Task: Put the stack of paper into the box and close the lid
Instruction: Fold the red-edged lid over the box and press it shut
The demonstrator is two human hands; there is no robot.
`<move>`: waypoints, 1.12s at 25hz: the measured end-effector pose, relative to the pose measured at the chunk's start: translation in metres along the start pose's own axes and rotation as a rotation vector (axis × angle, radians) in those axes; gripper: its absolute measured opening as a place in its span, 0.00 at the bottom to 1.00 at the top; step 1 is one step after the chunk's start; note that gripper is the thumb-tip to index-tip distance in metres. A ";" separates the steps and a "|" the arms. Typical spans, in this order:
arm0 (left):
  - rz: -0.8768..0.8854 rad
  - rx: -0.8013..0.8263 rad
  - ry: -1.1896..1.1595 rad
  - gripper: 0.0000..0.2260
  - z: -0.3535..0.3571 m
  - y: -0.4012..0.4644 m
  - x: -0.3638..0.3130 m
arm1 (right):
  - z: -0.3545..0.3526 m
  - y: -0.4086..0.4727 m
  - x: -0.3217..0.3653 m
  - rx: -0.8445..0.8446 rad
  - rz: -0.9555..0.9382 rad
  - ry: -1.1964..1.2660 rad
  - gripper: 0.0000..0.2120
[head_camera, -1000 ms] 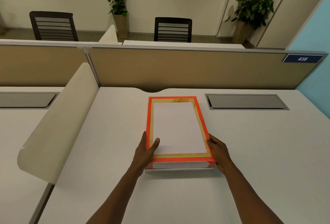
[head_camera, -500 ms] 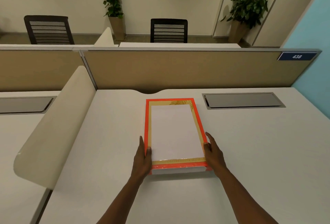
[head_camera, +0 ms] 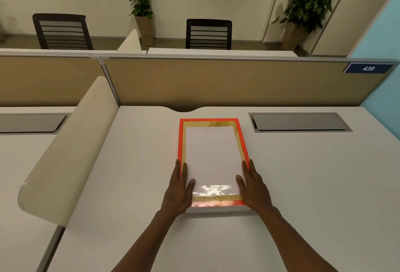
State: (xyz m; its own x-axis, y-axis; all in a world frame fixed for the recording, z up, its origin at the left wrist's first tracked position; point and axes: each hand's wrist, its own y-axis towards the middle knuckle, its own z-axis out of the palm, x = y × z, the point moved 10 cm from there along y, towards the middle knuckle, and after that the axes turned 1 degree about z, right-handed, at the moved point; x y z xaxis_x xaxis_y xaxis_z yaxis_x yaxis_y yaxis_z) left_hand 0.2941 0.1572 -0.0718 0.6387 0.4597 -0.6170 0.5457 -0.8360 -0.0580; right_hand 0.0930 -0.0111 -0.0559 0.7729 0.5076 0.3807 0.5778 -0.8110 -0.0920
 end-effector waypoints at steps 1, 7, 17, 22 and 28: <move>-0.008 0.007 -0.002 0.33 0.004 0.000 0.002 | 0.002 0.000 -0.002 -0.003 0.009 -0.016 0.31; 0.000 -0.089 0.112 0.34 -0.006 0.014 0.002 | -0.019 0.044 0.010 -0.019 -0.020 -0.070 0.34; -0.002 0.061 0.226 0.36 -0.017 0.093 0.008 | -0.009 0.120 0.024 0.203 -0.004 -0.241 0.36; -0.002 0.071 0.230 0.36 -0.015 0.093 0.008 | -0.009 0.120 0.024 0.186 -0.021 -0.219 0.36; -0.077 -0.125 0.202 0.32 -0.039 0.075 -0.001 | -0.030 0.095 0.030 -0.073 -0.009 -0.252 0.31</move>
State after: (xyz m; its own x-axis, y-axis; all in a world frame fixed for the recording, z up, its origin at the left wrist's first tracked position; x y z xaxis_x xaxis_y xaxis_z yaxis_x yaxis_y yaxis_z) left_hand 0.3557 0.1056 -0.0449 0.6815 0.5816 -0.4442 0.6515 -0.7586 0.0062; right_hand 0.1629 -0.0815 -0.0251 0.8143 0.5637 0.1388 0.5713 -0.8205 -0.0198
